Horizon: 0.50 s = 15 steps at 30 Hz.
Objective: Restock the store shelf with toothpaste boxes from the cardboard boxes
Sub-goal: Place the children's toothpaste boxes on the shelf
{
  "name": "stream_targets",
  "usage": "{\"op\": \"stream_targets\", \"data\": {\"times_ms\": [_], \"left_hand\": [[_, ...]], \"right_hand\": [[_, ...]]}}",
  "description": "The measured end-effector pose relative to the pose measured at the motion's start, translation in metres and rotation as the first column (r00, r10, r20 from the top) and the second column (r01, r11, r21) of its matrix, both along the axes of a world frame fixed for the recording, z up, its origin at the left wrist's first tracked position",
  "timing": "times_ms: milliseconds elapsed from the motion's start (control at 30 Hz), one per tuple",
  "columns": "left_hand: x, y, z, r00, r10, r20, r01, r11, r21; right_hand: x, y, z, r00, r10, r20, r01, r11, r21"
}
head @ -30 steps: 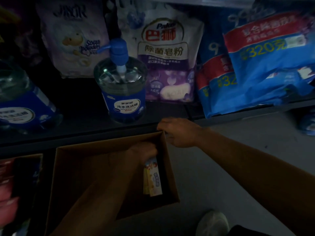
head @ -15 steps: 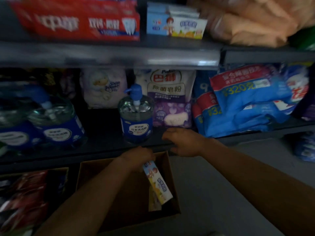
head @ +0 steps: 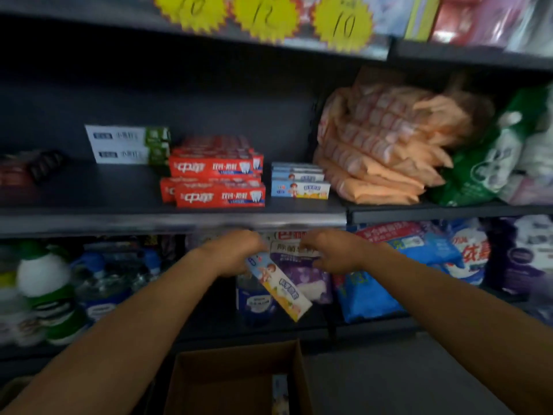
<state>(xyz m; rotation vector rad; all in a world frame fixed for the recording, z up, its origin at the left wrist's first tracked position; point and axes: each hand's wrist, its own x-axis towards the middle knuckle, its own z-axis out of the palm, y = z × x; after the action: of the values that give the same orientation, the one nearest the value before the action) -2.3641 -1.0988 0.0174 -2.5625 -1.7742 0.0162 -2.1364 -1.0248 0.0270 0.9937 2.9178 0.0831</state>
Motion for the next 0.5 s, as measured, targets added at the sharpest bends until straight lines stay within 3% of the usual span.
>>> {"op": "stream_targets", "data": {"times_ms": [167, 300, 500], "left_hand": [[0.000, -0.001, 0.058, 0.999, 0.040, 0.029, -0.045, 0.977, 0.209], [0.006, 0.005, 0.084, 0.995, 0.092, 0.045, -0.102, 0.939, 0.327], [0.015, 0.016, 0.101, 0.979, 0.179, 0.098, -0.204, 0.889, 0.411]], "right_hand": [[0.008, 0.003, 0.059, 0.999, -0.009, -0.053, 0.012, 0.999, 0.053], [0.013, 0.012, 0.095, 0.981, -0.020, -0.191, 0.033, 0.997, 0.067], [0.012, 0.011, 0.128, 0.979, -0.099, -0.177, 0.086, 0.993, -0.082]]}}
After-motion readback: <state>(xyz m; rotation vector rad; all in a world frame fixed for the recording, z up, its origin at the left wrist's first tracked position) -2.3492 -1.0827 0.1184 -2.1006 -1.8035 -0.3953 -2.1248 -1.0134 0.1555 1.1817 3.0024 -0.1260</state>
